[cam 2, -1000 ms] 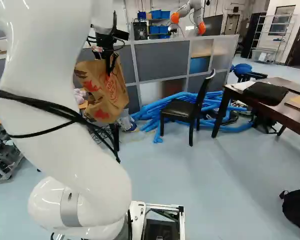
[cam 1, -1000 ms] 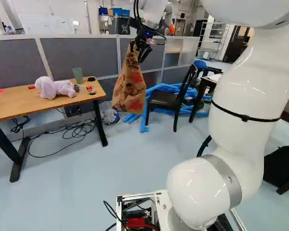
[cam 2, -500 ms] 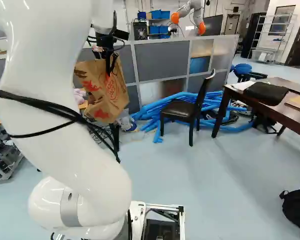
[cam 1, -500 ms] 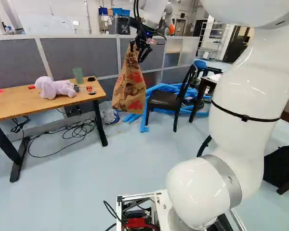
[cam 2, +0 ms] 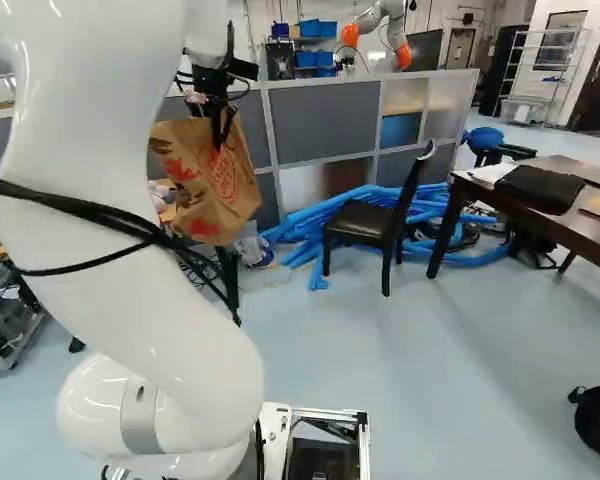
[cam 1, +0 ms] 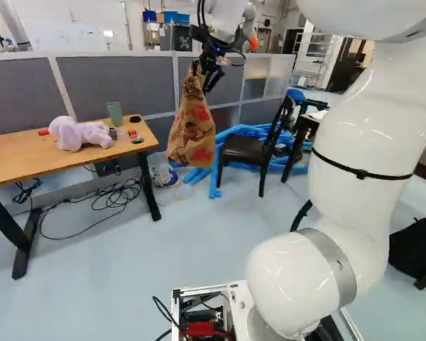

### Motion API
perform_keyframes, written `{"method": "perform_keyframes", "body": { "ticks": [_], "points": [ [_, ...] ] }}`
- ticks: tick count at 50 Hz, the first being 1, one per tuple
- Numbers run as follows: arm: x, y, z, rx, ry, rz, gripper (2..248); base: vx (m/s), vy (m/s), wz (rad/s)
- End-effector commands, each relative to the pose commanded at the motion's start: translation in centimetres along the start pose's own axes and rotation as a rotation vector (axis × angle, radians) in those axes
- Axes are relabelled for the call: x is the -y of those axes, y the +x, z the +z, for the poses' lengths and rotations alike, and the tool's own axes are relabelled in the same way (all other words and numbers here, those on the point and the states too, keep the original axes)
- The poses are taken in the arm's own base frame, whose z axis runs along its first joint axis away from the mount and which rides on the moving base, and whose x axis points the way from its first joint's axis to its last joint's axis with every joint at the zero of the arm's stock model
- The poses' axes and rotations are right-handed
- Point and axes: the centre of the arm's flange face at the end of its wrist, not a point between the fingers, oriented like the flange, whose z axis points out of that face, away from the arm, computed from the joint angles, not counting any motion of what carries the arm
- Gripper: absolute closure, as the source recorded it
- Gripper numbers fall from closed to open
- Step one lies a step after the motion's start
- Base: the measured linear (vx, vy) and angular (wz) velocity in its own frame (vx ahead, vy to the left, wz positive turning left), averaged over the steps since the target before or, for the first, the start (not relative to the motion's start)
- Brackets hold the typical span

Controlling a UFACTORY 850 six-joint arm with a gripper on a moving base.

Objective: Pick up the bag on the ground and place it on the table

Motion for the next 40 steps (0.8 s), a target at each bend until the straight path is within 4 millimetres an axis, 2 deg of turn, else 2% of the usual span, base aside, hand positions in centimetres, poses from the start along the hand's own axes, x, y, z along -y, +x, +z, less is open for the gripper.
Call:
{"method": "perform_keyframes", "body": {
  "ticks": [11,40],
  "points": [
    [0.0,0.0,0.0,0.0,0.0,0.0,229,0.092,0.24,0.169],
    [0.0,0.0,0.0,0.0,0.0,0.0,229,0.06,0.341,0.356]
  ]
}}
